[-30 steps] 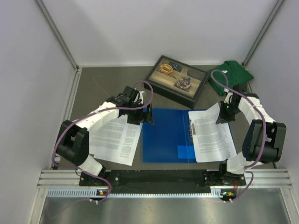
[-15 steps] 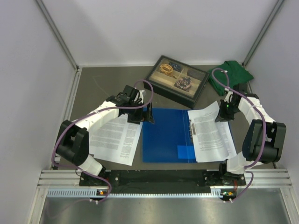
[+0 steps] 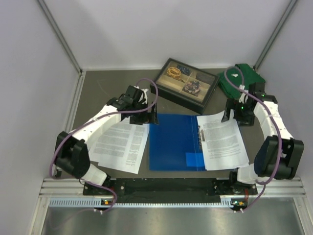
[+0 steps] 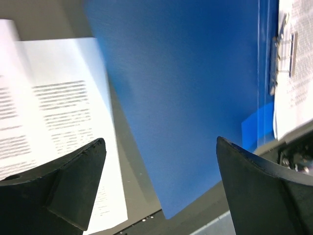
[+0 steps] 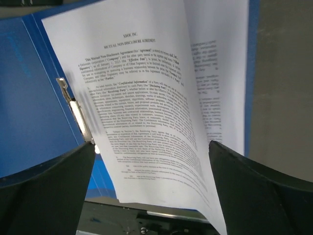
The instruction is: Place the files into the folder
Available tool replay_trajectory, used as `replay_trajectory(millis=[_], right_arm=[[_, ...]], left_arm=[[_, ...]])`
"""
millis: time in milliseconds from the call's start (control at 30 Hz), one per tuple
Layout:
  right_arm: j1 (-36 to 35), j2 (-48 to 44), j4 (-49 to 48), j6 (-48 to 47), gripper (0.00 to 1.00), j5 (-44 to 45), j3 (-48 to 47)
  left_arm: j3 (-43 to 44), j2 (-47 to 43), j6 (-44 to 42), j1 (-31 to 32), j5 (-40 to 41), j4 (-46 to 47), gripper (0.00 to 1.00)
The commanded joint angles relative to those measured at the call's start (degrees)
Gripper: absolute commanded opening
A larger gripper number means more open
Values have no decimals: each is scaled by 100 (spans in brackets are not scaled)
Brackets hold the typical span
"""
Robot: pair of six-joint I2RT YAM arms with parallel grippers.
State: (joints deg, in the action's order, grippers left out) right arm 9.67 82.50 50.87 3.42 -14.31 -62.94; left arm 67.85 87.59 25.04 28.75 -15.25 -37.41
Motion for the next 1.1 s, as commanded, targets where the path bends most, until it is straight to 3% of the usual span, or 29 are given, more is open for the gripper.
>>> replay_trajectory(millis=[0,100,133,167,233,300,367,500,567,633,700,767,800,900,1067], right_arm=[[-43,-708,860,-193,99,1049,-1228],[-1156,-1077,1012,44,99,2745,-2150],[-2039,-1156,960,158,99,3280,-2266],[-2422,-1244,855,368,99,3433,-2328],[-3152,-1280,408,841,99,3644,-2381],[-3874,-1054,240,1992,99,3384,-2503],[-4531,-859,-400,2678,99,2680,-2312],[-5640,62,-1402,3286,99,2662,-2284],[-5914,949,-1966,3672,99,2249,-2529],[-6257,2105,-2081,3727,99,1759,-3362],[-6494,2900,-1836,3972,99,1625,-4439],[-6592,3794,-1599,4322,92,1545,-5033],[-6636,3983,-1607,4438,80,1536,-5357],[-6838,4353,-1834,4816,58,1772,-5309],[-7163,4652,-1633,5256,56,2529,-5343]], left_arm=[[237,-1048,18,-281,1223,-390,98],[-175,-1718,98,-815,1717,-346,98],[-446,-1876,124,-1001,1779,-329,98],[-579,-2138,194,-1212,1797,-320,98],[-921,-2342,256,-1897,1745,-328,98],[-1081,-2457,291,-2485,1551,-390,98],[-1195,-2379,396,-2742,1420,-451,98],[-1292,-2027,800,-3339,1315,-575,98],[-1467,-1861,1002,-3498,1112,-356,97],[-1634,-1737,1152,-3718,822,-215,96],[-1749,-1492,1267,-3850,742,102,95],[-1627,-1054,1284,-3938,646,-99,96],[-1583,-921,1250,-3974,593,-143,96],[-1346,-376,1135,-4026,601,-433,95],[-1336,169,1135,-4132,453,-469,94]])
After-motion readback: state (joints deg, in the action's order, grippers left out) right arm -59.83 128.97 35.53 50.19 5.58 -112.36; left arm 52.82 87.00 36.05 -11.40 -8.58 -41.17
